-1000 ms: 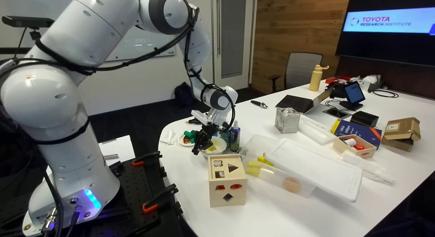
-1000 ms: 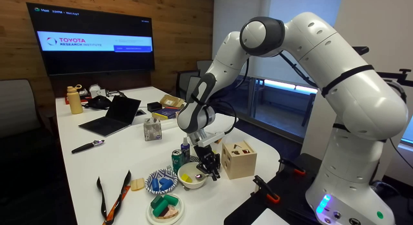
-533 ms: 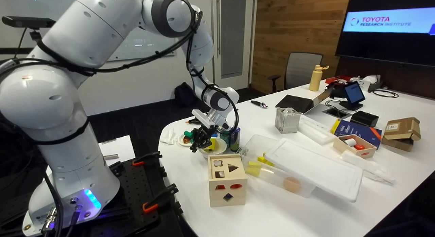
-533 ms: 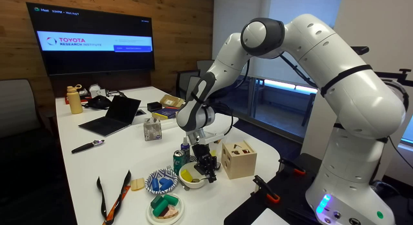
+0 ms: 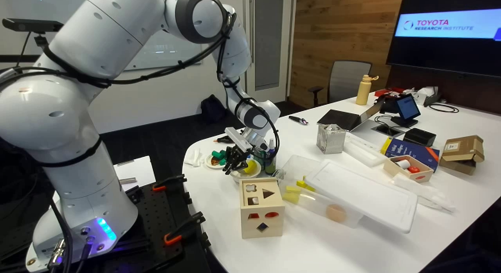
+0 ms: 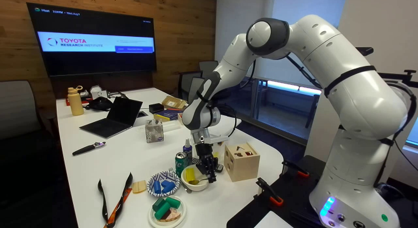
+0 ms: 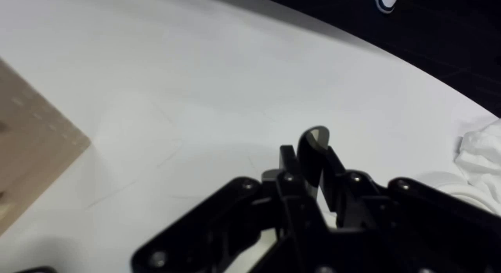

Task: Use the spoon to stir the bowl

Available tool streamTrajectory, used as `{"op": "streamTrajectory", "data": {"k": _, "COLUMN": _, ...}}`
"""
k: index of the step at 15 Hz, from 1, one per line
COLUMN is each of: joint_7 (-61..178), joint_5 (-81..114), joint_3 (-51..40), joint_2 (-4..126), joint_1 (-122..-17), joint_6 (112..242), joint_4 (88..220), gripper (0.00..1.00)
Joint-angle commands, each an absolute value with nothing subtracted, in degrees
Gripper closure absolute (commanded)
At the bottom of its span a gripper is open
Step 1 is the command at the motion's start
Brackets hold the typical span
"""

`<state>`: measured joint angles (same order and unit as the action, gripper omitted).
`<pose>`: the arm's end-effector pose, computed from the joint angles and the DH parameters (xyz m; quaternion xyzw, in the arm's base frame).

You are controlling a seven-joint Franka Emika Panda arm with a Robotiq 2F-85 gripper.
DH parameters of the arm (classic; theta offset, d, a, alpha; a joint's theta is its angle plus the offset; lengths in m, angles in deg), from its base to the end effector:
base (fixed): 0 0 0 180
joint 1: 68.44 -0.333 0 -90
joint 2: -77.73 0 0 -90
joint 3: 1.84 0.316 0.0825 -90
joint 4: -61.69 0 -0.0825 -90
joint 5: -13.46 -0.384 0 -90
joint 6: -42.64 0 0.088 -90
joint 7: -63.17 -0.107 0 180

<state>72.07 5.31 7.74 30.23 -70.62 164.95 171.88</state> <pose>0.5106 0.1221 0.0304 -0.9411 -0.1094 0.3023 0.1048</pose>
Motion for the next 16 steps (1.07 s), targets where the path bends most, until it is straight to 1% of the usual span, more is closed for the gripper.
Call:
{"op": "streamTrajectory", "data": {"k": 1, "joint_7": 72.0, "joint_5": 4.9, "joint_3": 7.8, "joint_2": 34.6, "joint_1": -70.7, "joint_6": 170.1, "joint_4": 177.0, "gripper": 0.95}}
{"op": "streamTrajectory", "data": {"k": 9, "joint_7": 64.9, "joint_5": 8.1, "joint_3": 5.7, "joint_2": 40.8, "joint_1": -74.9, "joint_6": 176.7, "joint_4": 183.7, "gripper": 0.95}}
{"op": "streamTrajectory", "data": {"k": 16, "joint_7": 52.1, "joint_5": 11.5, "joint_3": 2.2, "joint_2": 45.0, "joint_1": -79.8, "joint_6": 173.0, "joint_4": 185.9, "gripper": 0.95}}
